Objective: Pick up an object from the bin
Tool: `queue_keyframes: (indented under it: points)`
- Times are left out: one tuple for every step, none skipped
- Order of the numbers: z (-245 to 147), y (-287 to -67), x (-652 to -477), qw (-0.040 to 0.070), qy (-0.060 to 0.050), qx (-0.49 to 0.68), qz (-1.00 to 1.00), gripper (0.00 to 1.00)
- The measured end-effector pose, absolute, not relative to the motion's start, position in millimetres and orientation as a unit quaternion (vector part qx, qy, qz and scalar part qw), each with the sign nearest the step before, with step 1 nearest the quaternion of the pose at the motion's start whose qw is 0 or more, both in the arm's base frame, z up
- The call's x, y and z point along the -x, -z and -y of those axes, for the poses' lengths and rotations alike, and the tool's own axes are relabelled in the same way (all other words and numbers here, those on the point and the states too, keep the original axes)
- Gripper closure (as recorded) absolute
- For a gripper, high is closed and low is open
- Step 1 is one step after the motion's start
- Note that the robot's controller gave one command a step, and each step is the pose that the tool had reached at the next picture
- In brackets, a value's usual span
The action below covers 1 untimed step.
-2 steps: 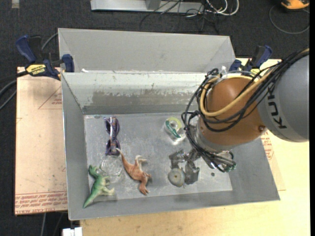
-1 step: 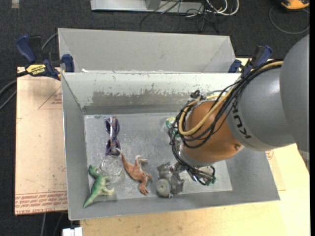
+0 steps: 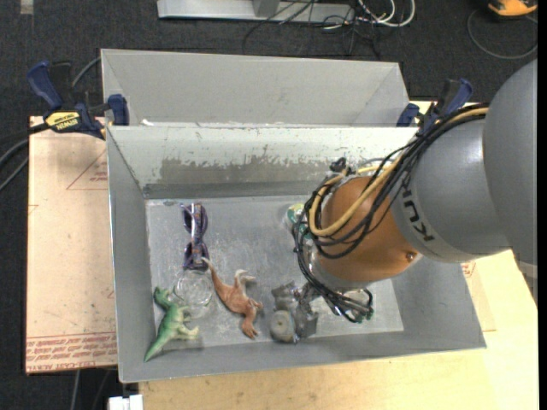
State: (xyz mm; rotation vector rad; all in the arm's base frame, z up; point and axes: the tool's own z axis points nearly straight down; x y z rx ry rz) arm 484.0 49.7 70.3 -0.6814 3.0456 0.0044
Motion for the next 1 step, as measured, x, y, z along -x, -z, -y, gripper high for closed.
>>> queue_keyframes:
  points:
    - [-53.1,-120.2,-536.1,0.011,0.000,0.337,-0.942,1.00]
